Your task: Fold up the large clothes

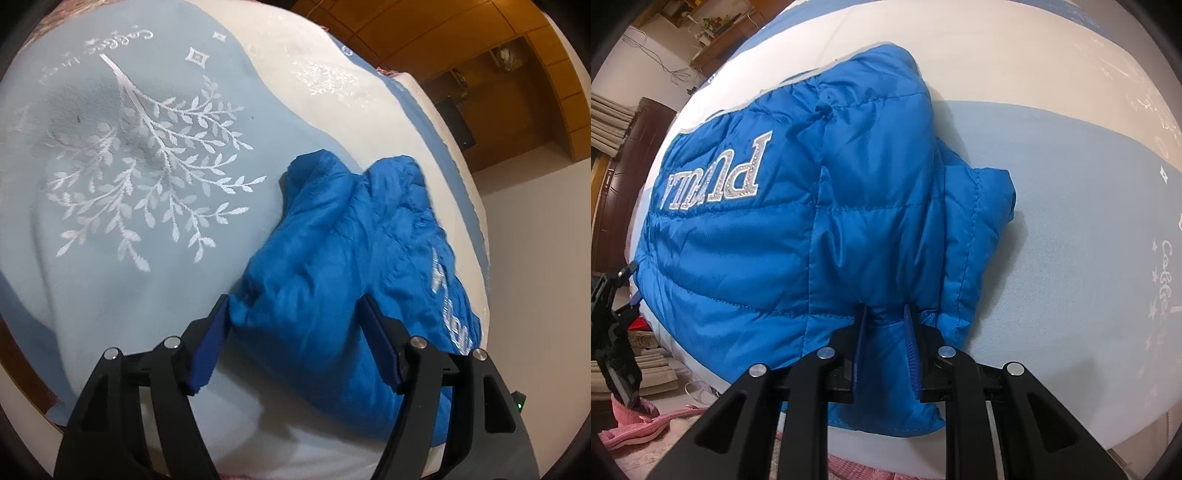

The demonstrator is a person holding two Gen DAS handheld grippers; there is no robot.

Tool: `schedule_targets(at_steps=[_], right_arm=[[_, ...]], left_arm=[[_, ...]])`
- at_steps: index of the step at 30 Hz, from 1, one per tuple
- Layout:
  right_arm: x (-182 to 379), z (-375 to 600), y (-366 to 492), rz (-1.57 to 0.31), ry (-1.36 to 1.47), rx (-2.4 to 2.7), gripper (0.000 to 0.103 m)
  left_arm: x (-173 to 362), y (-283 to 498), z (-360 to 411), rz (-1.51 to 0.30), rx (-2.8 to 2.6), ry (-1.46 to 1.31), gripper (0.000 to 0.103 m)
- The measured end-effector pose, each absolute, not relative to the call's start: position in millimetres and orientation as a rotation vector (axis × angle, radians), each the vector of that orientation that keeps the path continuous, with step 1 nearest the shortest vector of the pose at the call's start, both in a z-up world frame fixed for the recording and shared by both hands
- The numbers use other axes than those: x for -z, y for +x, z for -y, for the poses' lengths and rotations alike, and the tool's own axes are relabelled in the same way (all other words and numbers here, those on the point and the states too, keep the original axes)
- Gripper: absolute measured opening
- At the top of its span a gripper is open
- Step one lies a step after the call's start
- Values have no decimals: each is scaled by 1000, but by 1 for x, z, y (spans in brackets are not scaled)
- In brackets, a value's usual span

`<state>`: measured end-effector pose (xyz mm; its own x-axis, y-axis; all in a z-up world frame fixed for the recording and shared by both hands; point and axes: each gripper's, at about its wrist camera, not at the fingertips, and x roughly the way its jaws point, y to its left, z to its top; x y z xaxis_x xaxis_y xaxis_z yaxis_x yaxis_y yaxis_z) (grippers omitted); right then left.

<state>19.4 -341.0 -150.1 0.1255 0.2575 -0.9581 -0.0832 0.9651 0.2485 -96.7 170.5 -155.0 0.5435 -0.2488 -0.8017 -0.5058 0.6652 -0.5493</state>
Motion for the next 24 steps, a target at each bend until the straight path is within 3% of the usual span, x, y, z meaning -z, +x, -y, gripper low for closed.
schedule_targets(at_steps=[4, 6, 8, 11, 17, 24], right_arm=[[151, 340, 19, -1423, 153, -248, 19], [151, 340, 18, -1423, 152, -247, 19], [151, 340, 18, -1424, 154, -245, 19], [151, 340, 19, -1426, 150, -243, 19], [150, 337, 20, -1439, 143, -219, 19], [150, 333, 25, -1451, 143, -207, 19]], left_arm=[[175, -88, -176, -1012, -146, -904, 78], [182, -84, -178, -993, -135, -934, 76], [178, -80, -174, -977, -106, -907, 52], [163, -82, -172, -934, -71, -937, 31], [122, -88, -156, -883, -6, -839, 29], [179, -80, -172, -1014, -57, -889, 34]])
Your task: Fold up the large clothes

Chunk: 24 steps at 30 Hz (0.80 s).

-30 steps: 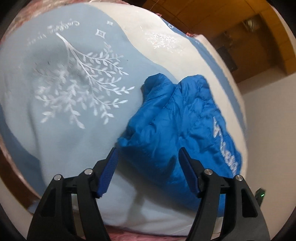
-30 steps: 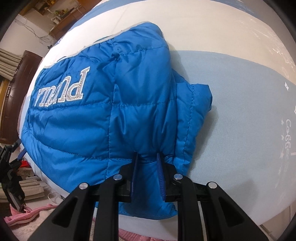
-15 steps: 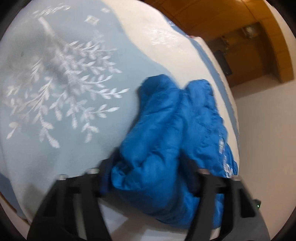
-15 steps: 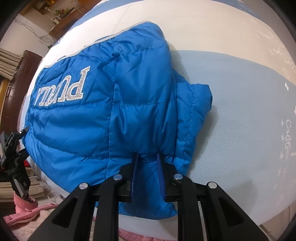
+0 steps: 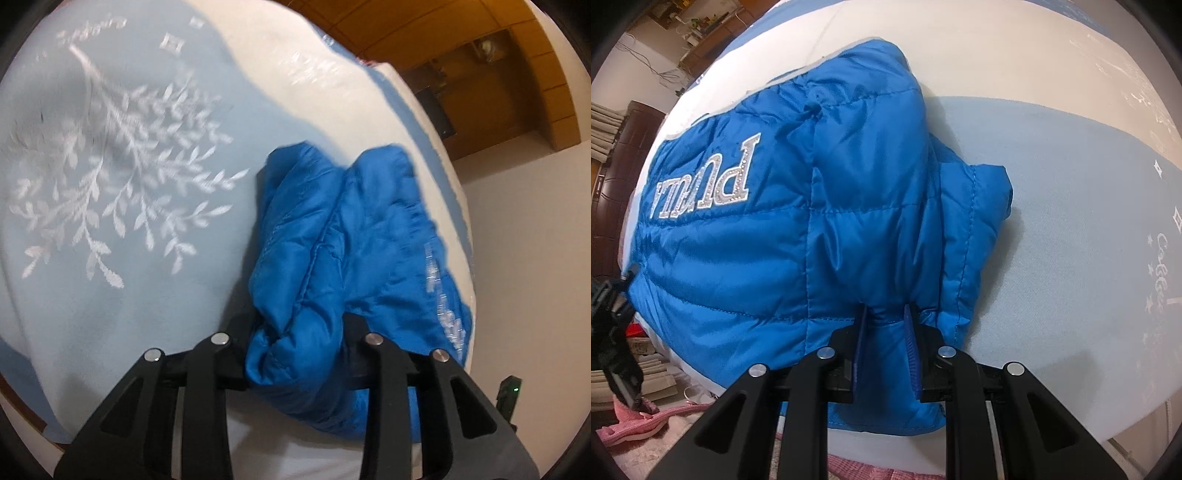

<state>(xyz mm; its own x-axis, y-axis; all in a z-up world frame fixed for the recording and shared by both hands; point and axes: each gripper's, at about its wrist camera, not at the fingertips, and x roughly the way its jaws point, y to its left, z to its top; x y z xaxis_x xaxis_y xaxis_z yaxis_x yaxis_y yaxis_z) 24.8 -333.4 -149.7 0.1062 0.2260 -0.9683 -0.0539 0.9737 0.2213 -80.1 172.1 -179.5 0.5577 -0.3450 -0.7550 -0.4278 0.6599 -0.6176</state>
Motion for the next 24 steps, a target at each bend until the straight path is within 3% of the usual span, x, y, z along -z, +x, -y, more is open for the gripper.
schedule_targets(at_steps=[12, 24], right_arm=[[155, 335, 27, -1455, 152, -200, 19], [153, 349, 22, -1445, 196, -221, 20]], left_arm=[[201, -78, -178, -1013, -13, -880, 39], [180, -75, -165, -1022, -54, -819, 37]])
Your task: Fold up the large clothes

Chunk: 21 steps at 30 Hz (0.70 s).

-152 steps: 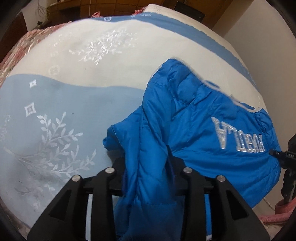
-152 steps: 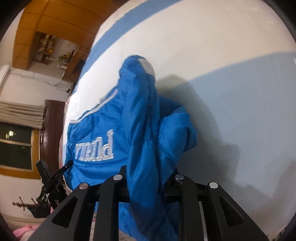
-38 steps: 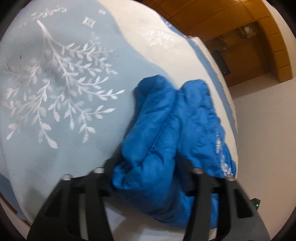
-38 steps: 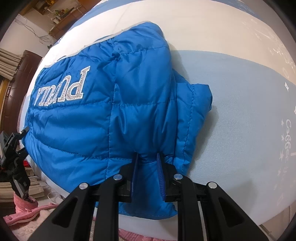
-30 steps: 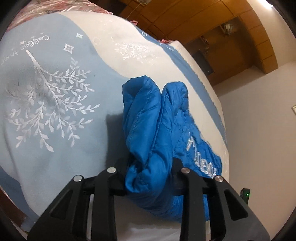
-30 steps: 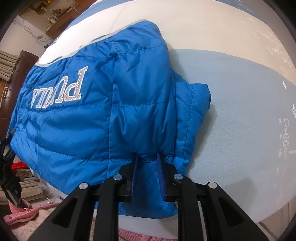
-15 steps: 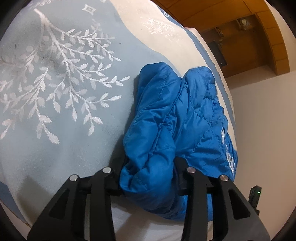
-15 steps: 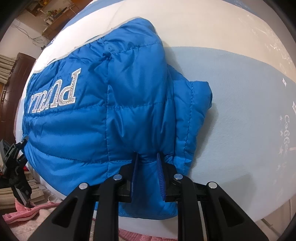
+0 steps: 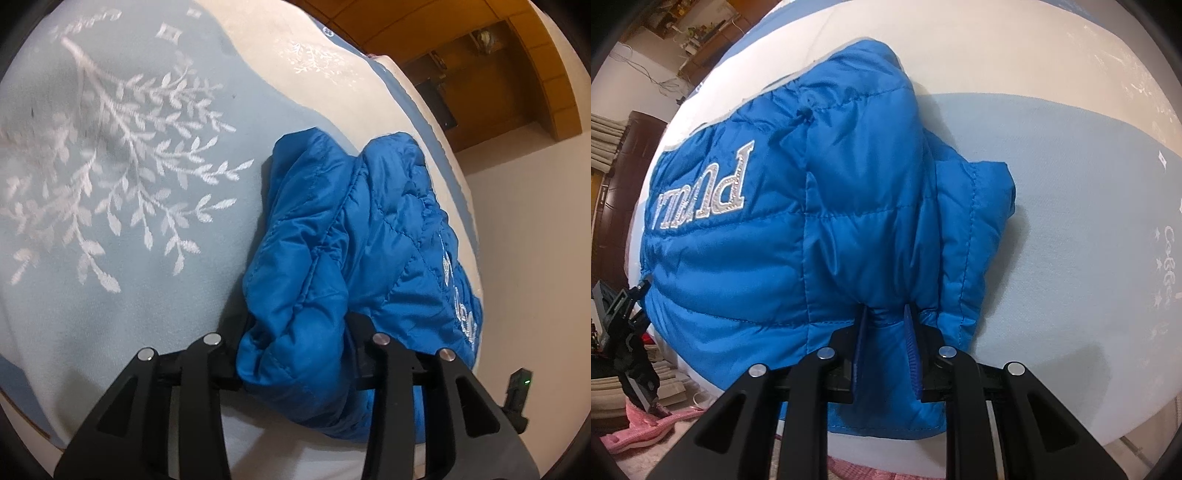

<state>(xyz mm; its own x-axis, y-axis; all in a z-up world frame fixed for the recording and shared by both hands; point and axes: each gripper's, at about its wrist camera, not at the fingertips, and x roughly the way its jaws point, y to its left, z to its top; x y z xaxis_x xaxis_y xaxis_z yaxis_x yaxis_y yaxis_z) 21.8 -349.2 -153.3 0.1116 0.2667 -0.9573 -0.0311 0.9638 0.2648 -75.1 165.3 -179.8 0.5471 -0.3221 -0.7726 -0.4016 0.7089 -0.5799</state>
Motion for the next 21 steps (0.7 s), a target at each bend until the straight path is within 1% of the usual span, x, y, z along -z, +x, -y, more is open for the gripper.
schedule_targets(at_steps=[4, 11, 17, 21], right_arm=[[131, 361, 18, -1407, 213, -225, 24], [74, 390, -1, -1294, 188, -221, 30], [46, 402, -18, -1248, 172, -233, 30], [34, 406, -20, -1227, 177, -244, 30]], left_arm=[[152, -72, -156, -1005, -67, -741, 33], [68, -66, -106, -894, -11, -560, 31], [9, -57, -33, -831, 137, -419, 30], [-12, -51, 21, -827, 241, -334, 30]])
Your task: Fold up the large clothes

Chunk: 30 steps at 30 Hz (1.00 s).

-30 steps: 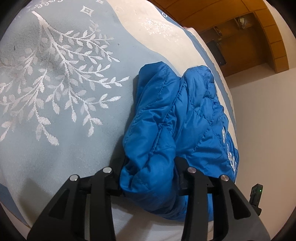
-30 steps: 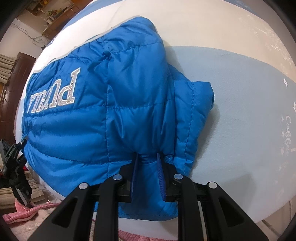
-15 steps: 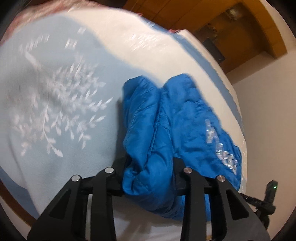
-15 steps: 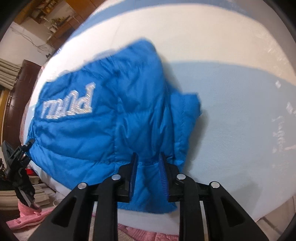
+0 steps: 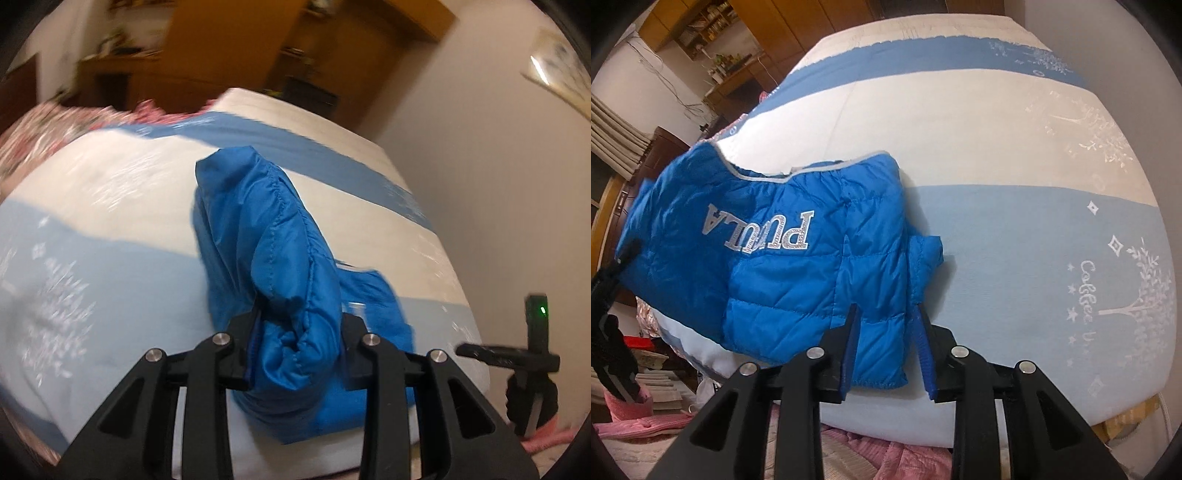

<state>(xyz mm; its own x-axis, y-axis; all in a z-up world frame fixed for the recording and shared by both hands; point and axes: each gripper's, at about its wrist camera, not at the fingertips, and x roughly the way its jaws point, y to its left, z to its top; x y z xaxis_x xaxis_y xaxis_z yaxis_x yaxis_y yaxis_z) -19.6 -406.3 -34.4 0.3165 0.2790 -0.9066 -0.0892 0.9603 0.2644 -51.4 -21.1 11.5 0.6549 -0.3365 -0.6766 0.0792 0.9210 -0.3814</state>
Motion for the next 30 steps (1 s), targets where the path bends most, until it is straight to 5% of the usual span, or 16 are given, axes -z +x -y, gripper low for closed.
schedule_targets(at_steps=[15, 30], right_arm=[[43, 446, -28, -1227, 214, -219, 30], [56, 456, -29, -1253, 208, -242, 30]], left_arm=[[34, -19, 199, -987, 507, -81, 28], [108, -14, 223, -1095, 509, -39, 29]])
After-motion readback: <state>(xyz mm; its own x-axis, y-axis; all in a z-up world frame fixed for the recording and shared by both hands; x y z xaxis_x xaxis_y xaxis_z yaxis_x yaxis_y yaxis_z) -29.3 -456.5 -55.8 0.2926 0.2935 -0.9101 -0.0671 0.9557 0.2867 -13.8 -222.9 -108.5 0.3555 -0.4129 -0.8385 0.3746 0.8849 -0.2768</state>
